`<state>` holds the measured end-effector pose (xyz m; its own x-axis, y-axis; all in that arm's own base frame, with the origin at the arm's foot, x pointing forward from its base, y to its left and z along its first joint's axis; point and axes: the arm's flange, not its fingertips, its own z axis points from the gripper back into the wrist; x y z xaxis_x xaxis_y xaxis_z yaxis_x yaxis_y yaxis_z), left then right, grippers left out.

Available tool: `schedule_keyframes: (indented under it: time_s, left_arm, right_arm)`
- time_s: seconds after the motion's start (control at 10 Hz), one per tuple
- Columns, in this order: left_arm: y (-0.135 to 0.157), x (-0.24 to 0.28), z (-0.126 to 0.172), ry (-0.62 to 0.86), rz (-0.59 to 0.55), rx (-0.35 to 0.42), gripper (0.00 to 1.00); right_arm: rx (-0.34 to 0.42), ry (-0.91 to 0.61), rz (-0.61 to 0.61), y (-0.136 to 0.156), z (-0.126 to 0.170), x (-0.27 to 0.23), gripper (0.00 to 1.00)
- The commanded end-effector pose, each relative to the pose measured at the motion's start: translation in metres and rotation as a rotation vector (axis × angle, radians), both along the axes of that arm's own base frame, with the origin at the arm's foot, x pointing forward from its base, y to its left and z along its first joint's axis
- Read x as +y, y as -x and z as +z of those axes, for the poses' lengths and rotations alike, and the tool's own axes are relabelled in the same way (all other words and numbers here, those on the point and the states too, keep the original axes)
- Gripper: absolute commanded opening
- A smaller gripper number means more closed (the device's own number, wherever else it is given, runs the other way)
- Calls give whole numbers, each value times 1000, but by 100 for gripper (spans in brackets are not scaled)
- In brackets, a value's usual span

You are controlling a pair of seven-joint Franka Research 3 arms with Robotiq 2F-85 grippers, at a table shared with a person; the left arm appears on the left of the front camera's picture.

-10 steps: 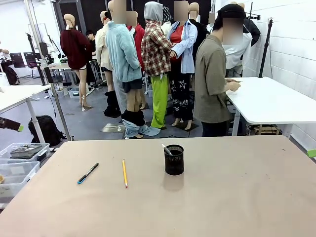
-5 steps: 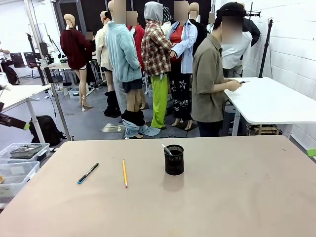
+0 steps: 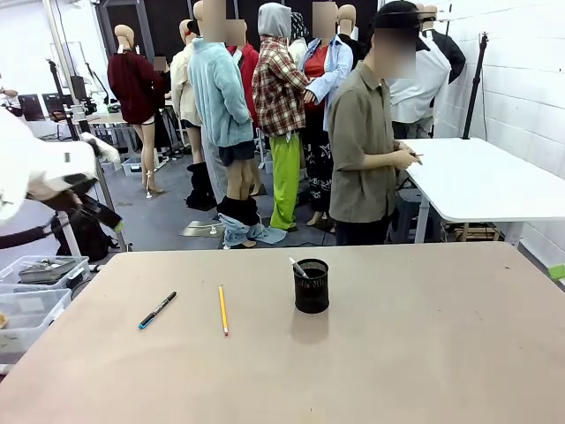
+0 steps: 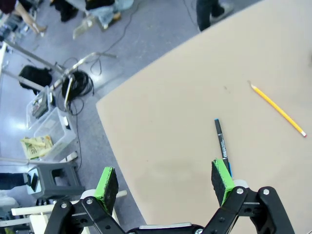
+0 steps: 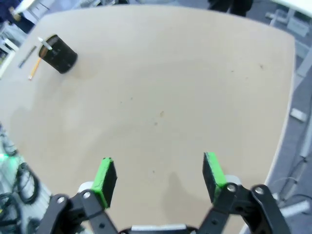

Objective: Place the pens into the pen holder.
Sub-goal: Pick up a writing instrument from the table and place it into the Pen holder.

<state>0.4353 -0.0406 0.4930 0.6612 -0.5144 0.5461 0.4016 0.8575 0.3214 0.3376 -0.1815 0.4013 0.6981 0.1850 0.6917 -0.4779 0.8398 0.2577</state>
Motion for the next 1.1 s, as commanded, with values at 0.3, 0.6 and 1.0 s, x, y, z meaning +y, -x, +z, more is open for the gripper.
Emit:
schedule_keyframes:
  time_s: [0.3,0.6,1.0]
  left_arm:
    - [-3,-19,-15,30,-70,76,100]
    - [-40,-59,-52,75,-212,242,100]
    - [-79,-39,-95,38,-132,410,100]
  right_arm:
    - [1,17,10,1,-1,-1,89]
    - [1,17,10,1,-1,-1,89]
    - [1,17,10,1,-1,-1,89]
